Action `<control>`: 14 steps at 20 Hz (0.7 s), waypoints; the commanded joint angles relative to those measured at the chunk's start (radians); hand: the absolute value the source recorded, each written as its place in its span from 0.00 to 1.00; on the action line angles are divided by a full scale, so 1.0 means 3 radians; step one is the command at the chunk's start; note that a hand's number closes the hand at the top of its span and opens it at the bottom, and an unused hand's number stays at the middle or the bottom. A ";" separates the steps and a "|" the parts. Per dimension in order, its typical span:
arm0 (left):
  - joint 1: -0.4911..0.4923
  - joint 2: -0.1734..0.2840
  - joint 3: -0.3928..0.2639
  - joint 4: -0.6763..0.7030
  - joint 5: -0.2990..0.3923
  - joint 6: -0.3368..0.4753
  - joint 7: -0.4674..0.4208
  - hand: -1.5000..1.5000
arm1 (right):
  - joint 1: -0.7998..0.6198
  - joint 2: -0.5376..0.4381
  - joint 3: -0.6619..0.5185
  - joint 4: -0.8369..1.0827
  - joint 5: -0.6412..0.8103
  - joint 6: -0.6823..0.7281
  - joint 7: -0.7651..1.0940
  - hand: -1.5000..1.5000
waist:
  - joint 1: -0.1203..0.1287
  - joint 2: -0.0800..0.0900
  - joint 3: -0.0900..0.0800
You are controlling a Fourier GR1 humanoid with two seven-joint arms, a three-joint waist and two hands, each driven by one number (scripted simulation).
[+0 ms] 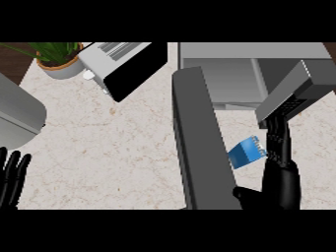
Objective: Pick up the milk, place it into the microwave and close the microwave
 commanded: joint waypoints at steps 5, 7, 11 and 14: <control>0.0222 0.0020 0.0033 -0.0135 0.0074 -0.0136 -0.0067 0.00 | 0.0057 -0.0095 -0.0387 0.0551 -0.0178 0.0100 -0.0442 0.00 | 0.0008 0.0017 0.0008; 0.0511 0.0008 0.0017 -0.0314 0.0075 -0.0200 -0.0125 0.00 | 0.0189 -0.0083 -0.0386 0.0681 -0.0225 0.0142 -0.0707 0.00 | 0.0015 0.0015 0.0009; 0.0454 -0.0050 -0.0086 -0.0105 0.0025 -0.0157 -0.0284 0.00 | -0.0023 -0.0261 -0.0658 0.0839 -0.0375 0.0365 -0.0593 0.00 | 0.0013 0.0017 0.0008; 0.0472 -0.0022 -0.0052 -0.0061 -0.0026 -0.0210 -0.0375 0.00 | 0.0073 -0.0301 -0.0665 0.0928 -0.0451 0.0553 -0.0699 0.00 | 0.0009 0.0016 0.0008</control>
